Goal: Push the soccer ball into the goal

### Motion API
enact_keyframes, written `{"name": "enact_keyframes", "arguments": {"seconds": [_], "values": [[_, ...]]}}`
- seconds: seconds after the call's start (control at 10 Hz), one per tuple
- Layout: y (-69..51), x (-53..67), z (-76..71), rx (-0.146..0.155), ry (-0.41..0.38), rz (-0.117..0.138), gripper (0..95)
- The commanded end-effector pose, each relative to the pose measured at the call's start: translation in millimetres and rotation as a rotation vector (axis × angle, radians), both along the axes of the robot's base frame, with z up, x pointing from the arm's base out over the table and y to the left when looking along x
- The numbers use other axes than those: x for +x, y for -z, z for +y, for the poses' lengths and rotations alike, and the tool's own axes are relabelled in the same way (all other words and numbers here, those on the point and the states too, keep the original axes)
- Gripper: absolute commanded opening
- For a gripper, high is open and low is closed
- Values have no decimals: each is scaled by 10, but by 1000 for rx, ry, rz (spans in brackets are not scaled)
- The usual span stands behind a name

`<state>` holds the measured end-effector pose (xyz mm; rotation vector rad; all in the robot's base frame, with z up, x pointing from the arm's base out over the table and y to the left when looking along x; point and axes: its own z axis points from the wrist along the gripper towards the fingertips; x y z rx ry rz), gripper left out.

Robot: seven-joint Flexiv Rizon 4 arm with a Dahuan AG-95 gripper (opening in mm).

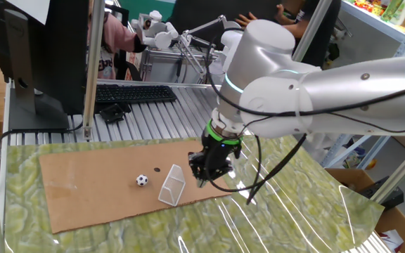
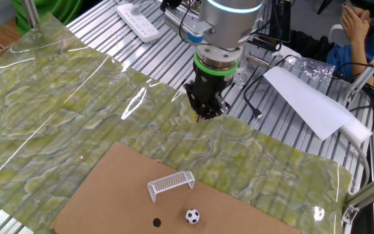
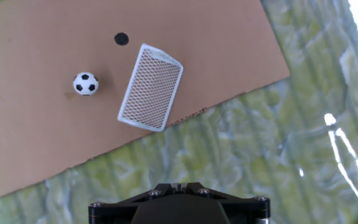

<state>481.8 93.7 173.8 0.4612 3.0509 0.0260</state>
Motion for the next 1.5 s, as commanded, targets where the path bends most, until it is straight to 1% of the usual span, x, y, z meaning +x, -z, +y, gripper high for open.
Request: {"name": "enact_keyframes", "arguments": {"seconds": [0.1,0.4,0.8,1.2,1.4,1.5], "values": [[81,-2,62,0,10,-6,0],[125,-8,168,1,24,-5,0],[128,53,373,4,61,-4,0],[176,73,377,3,49,-5,0],[177,74,377,6,91,-5,0],[177,74,377,9,140,-4,0]]}}
